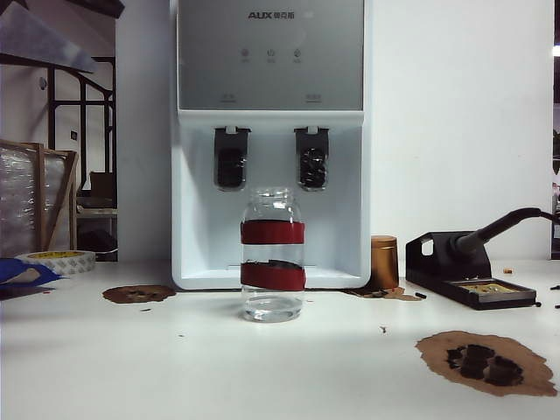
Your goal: Pick up the water bottle with two loops of red belts, then reach the front water dispenser and gently press the gray-black baffle horizontally to get a little water.
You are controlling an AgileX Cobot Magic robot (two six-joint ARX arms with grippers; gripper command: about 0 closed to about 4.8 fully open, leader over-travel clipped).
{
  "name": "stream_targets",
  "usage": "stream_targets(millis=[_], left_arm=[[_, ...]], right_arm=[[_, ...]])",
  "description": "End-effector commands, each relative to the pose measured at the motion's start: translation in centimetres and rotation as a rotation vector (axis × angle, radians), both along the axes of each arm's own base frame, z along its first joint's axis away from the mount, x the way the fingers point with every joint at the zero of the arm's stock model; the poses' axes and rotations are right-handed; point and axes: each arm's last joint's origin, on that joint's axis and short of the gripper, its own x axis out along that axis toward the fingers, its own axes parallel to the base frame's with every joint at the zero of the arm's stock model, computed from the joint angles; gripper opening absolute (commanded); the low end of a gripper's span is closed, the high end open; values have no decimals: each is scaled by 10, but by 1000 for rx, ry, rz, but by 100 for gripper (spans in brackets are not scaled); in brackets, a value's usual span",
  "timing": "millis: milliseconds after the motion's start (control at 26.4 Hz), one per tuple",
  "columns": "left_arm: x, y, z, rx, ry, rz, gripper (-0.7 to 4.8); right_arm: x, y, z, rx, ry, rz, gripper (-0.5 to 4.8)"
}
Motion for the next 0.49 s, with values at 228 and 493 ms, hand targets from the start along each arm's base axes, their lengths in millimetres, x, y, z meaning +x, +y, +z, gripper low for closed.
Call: stream_targets(millis=[228,493], left_arm=[[-4,1,5,-4,-23,1,463],[-8,2,8,0,-15,5,463]], right_arm=[[19,21,-18,-178,-68,-91,370],[23,22,-56,-134,-108,-175,419]])
